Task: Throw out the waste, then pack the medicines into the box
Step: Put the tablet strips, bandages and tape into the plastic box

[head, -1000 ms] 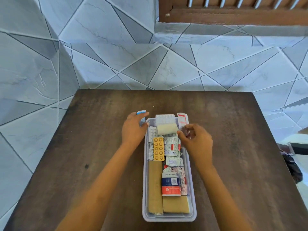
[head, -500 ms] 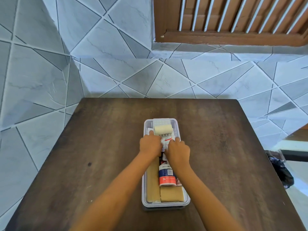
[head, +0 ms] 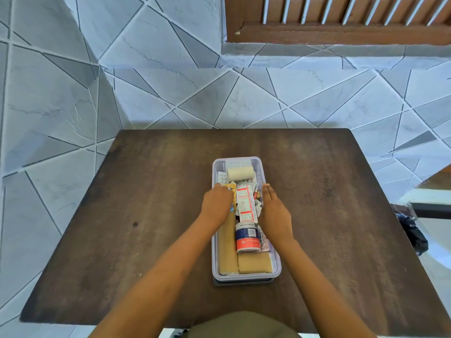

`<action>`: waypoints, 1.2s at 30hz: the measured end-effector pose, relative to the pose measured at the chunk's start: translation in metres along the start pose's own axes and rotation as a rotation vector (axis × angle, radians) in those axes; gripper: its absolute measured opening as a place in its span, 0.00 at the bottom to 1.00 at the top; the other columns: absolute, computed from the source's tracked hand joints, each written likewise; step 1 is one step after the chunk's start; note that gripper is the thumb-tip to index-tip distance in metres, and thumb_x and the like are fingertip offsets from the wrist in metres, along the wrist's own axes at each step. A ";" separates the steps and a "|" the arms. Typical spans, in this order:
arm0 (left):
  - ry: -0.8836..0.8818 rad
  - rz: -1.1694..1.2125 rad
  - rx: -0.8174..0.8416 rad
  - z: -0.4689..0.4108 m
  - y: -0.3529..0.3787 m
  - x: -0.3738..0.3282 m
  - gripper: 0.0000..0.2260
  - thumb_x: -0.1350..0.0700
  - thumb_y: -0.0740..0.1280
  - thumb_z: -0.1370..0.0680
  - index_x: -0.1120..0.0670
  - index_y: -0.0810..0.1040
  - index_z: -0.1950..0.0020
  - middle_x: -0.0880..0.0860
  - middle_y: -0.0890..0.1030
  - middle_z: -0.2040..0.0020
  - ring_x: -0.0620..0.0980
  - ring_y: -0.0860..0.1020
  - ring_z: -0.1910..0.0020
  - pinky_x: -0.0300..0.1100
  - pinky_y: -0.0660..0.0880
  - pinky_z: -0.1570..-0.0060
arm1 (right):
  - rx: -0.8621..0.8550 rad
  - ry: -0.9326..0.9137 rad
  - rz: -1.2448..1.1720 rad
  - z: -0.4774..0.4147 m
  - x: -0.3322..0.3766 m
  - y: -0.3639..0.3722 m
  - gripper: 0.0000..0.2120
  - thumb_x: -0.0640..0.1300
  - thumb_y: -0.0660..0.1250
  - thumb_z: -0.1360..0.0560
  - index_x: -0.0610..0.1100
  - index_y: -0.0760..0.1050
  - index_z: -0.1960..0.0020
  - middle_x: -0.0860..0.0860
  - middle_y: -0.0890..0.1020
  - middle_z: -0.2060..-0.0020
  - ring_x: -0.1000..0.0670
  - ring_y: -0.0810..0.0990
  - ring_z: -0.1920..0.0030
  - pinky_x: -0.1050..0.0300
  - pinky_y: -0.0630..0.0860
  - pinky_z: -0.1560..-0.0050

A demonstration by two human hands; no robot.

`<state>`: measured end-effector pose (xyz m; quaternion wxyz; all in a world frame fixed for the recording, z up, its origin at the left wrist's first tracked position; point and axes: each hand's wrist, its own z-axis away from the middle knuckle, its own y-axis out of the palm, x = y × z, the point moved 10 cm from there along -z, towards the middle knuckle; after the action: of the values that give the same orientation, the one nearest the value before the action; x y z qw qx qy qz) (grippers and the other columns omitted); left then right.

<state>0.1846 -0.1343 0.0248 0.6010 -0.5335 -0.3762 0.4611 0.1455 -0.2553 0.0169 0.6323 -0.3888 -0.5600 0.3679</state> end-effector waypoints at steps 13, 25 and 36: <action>0.010 0.416 -0.049 -0.013 -0.024 0.020 0.10 0.59 0.63 0.23 0.57 0.82 0.47 0.56 0.84 0.47 0.53 0.81 0.50 0.43 0.76 0.50 | -0.317 -0.008 -0.101 0.021 -0.006 -0.030 0.14 0.43 0.62 0.28 0.43 0.76 0.43 0.47 0.82 0.48 0.47 0.83 0.58 0.57 0.76 0.66; 0.045 0.389 0.190 -0.155 0.003 0.035 0.23 0.57 0.69 0.25 0.55 0.69 0.31 0.57 0.72 0.30 0.57 0.71 0.33 0.47 0.69 0.35 | -0.032 0.020 -0.292 -0.063 -0.004 0.001 0.27 0.45 0.60 0.22 0.46 0.55 0.26 0.46 0.66 0.27 0.45 0.67 0.29 0.45 0.66 0.30; 0.056 0.190 0.244 -0.186 0.036 0.019 0.19 0.52 0.66 0.24 0.55 0.68 0.35 0.59 0.77 0.41 0.59 0.78 0.45 0.49 0.77 0.46 | -0.097 0.064 -0.334 -0.062 -0.009 -0.001 0.26 0.47 0.58 0.23 0.46 0.58 0.27 0.45 0.73 0.32 0.44 0.72 0.33 0.45 0.70 0.34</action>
<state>0.3604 -0.1704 -0.0387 0.6252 -0.5024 -0.2486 0.5431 0.2065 -0.2685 0.0097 0.6827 -0.3318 -0.6135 0.2178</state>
